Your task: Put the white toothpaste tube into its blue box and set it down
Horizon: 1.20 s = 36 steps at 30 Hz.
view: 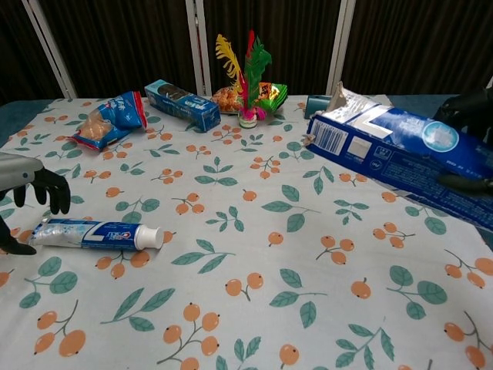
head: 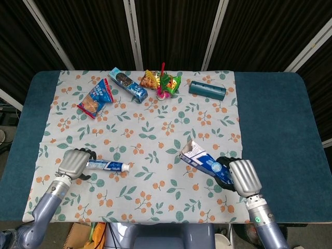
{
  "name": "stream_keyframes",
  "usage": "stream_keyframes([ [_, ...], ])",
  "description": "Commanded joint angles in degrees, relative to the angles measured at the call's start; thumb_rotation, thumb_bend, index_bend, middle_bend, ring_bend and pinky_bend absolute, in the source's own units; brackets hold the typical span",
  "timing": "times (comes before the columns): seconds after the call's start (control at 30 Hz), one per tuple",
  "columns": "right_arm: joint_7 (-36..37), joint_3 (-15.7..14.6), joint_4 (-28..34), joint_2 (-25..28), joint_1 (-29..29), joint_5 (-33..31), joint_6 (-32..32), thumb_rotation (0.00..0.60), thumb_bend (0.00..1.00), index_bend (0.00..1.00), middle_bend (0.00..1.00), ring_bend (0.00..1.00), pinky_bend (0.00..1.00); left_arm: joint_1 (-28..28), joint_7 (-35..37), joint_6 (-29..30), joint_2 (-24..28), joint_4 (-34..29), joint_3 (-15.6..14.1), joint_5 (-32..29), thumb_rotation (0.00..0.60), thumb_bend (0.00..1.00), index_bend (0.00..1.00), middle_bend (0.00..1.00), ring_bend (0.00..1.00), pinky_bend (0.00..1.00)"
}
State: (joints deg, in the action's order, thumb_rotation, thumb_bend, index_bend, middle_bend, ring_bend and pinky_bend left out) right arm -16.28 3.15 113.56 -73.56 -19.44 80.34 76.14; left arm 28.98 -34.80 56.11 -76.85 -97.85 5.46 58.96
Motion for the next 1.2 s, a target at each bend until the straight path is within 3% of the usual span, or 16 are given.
stream_keyframes([
  [0.03, 0.15, 0.14, 0.01, 0.04, 0.13, -0.01, 0.06, 0.600, 0.41, 0.59, 0.62, 0.60, 0.61, 1.19, -0.96, 0.05, -1.82, 1.54, 0.00, -0.09, 0.600, 0.19, 0.39, 0.38, 0.33, 0.38],
  [0.53, 0.48, 0.40, -0.39, -0.26, 0.51, -0.14, -0.51, 0.600, 0.41, 0.59, 0.62, 0.60, 0.61, 3.75, -1.47, 0.27, -5.15, 4.72, -0.29, -1.71, 0.600, 0.19, 0.39, 0.38, 0.33, 0.38],
  [0.7, 0.64, 0.62, -0.41, -0.18, 0.64, -0.15, -0.49, 0.600, 0.41, 0.59, 0.62, 0.60, 0.61, 4.56, -2.39, -0.13, -6.72, 5.74, -0.87, -3.11, 0.600, 0.22, 0.41, 0.42, 0.36, 0.43],
  [0.8, 0.85, 0.74, -0.37, -0.08, 0.73, -0.18, -0.52, 0.600, 0.41, 0.59, 0.62, 0.60, 0.61, 4.92, -3.68, 0.52, -7.93, 6.80, -1.26, -3.98, 0.600, 0.27, 0.44, 0.46, 0.41, 0.49],
  [0.97, 1.07, 0.86, -0.36, 0.07, 0.85, 0.04, -0.50, 0.600, 0.42, 0.59, 0.62, 0.60, 0.61, 5.31, -5.01, 1.40, -9.31, 7.89, -1.58, -5.30, 0.600, 0.45, 0.62, 0.65, 0.58, 0.64],
  [1.2, 1.39, 1.05, -0.46, 0.00, 1.02, 0.17, -0.48, 0.600, 0.42, 0.59, 0.62, 0.60, 0.61, 5.36, -2.82, 3.61, -8.67, 8.20, -1.43, -1.18, 0.600, 0.51, 0.71, 0.75, 0.67, 0.71],
])
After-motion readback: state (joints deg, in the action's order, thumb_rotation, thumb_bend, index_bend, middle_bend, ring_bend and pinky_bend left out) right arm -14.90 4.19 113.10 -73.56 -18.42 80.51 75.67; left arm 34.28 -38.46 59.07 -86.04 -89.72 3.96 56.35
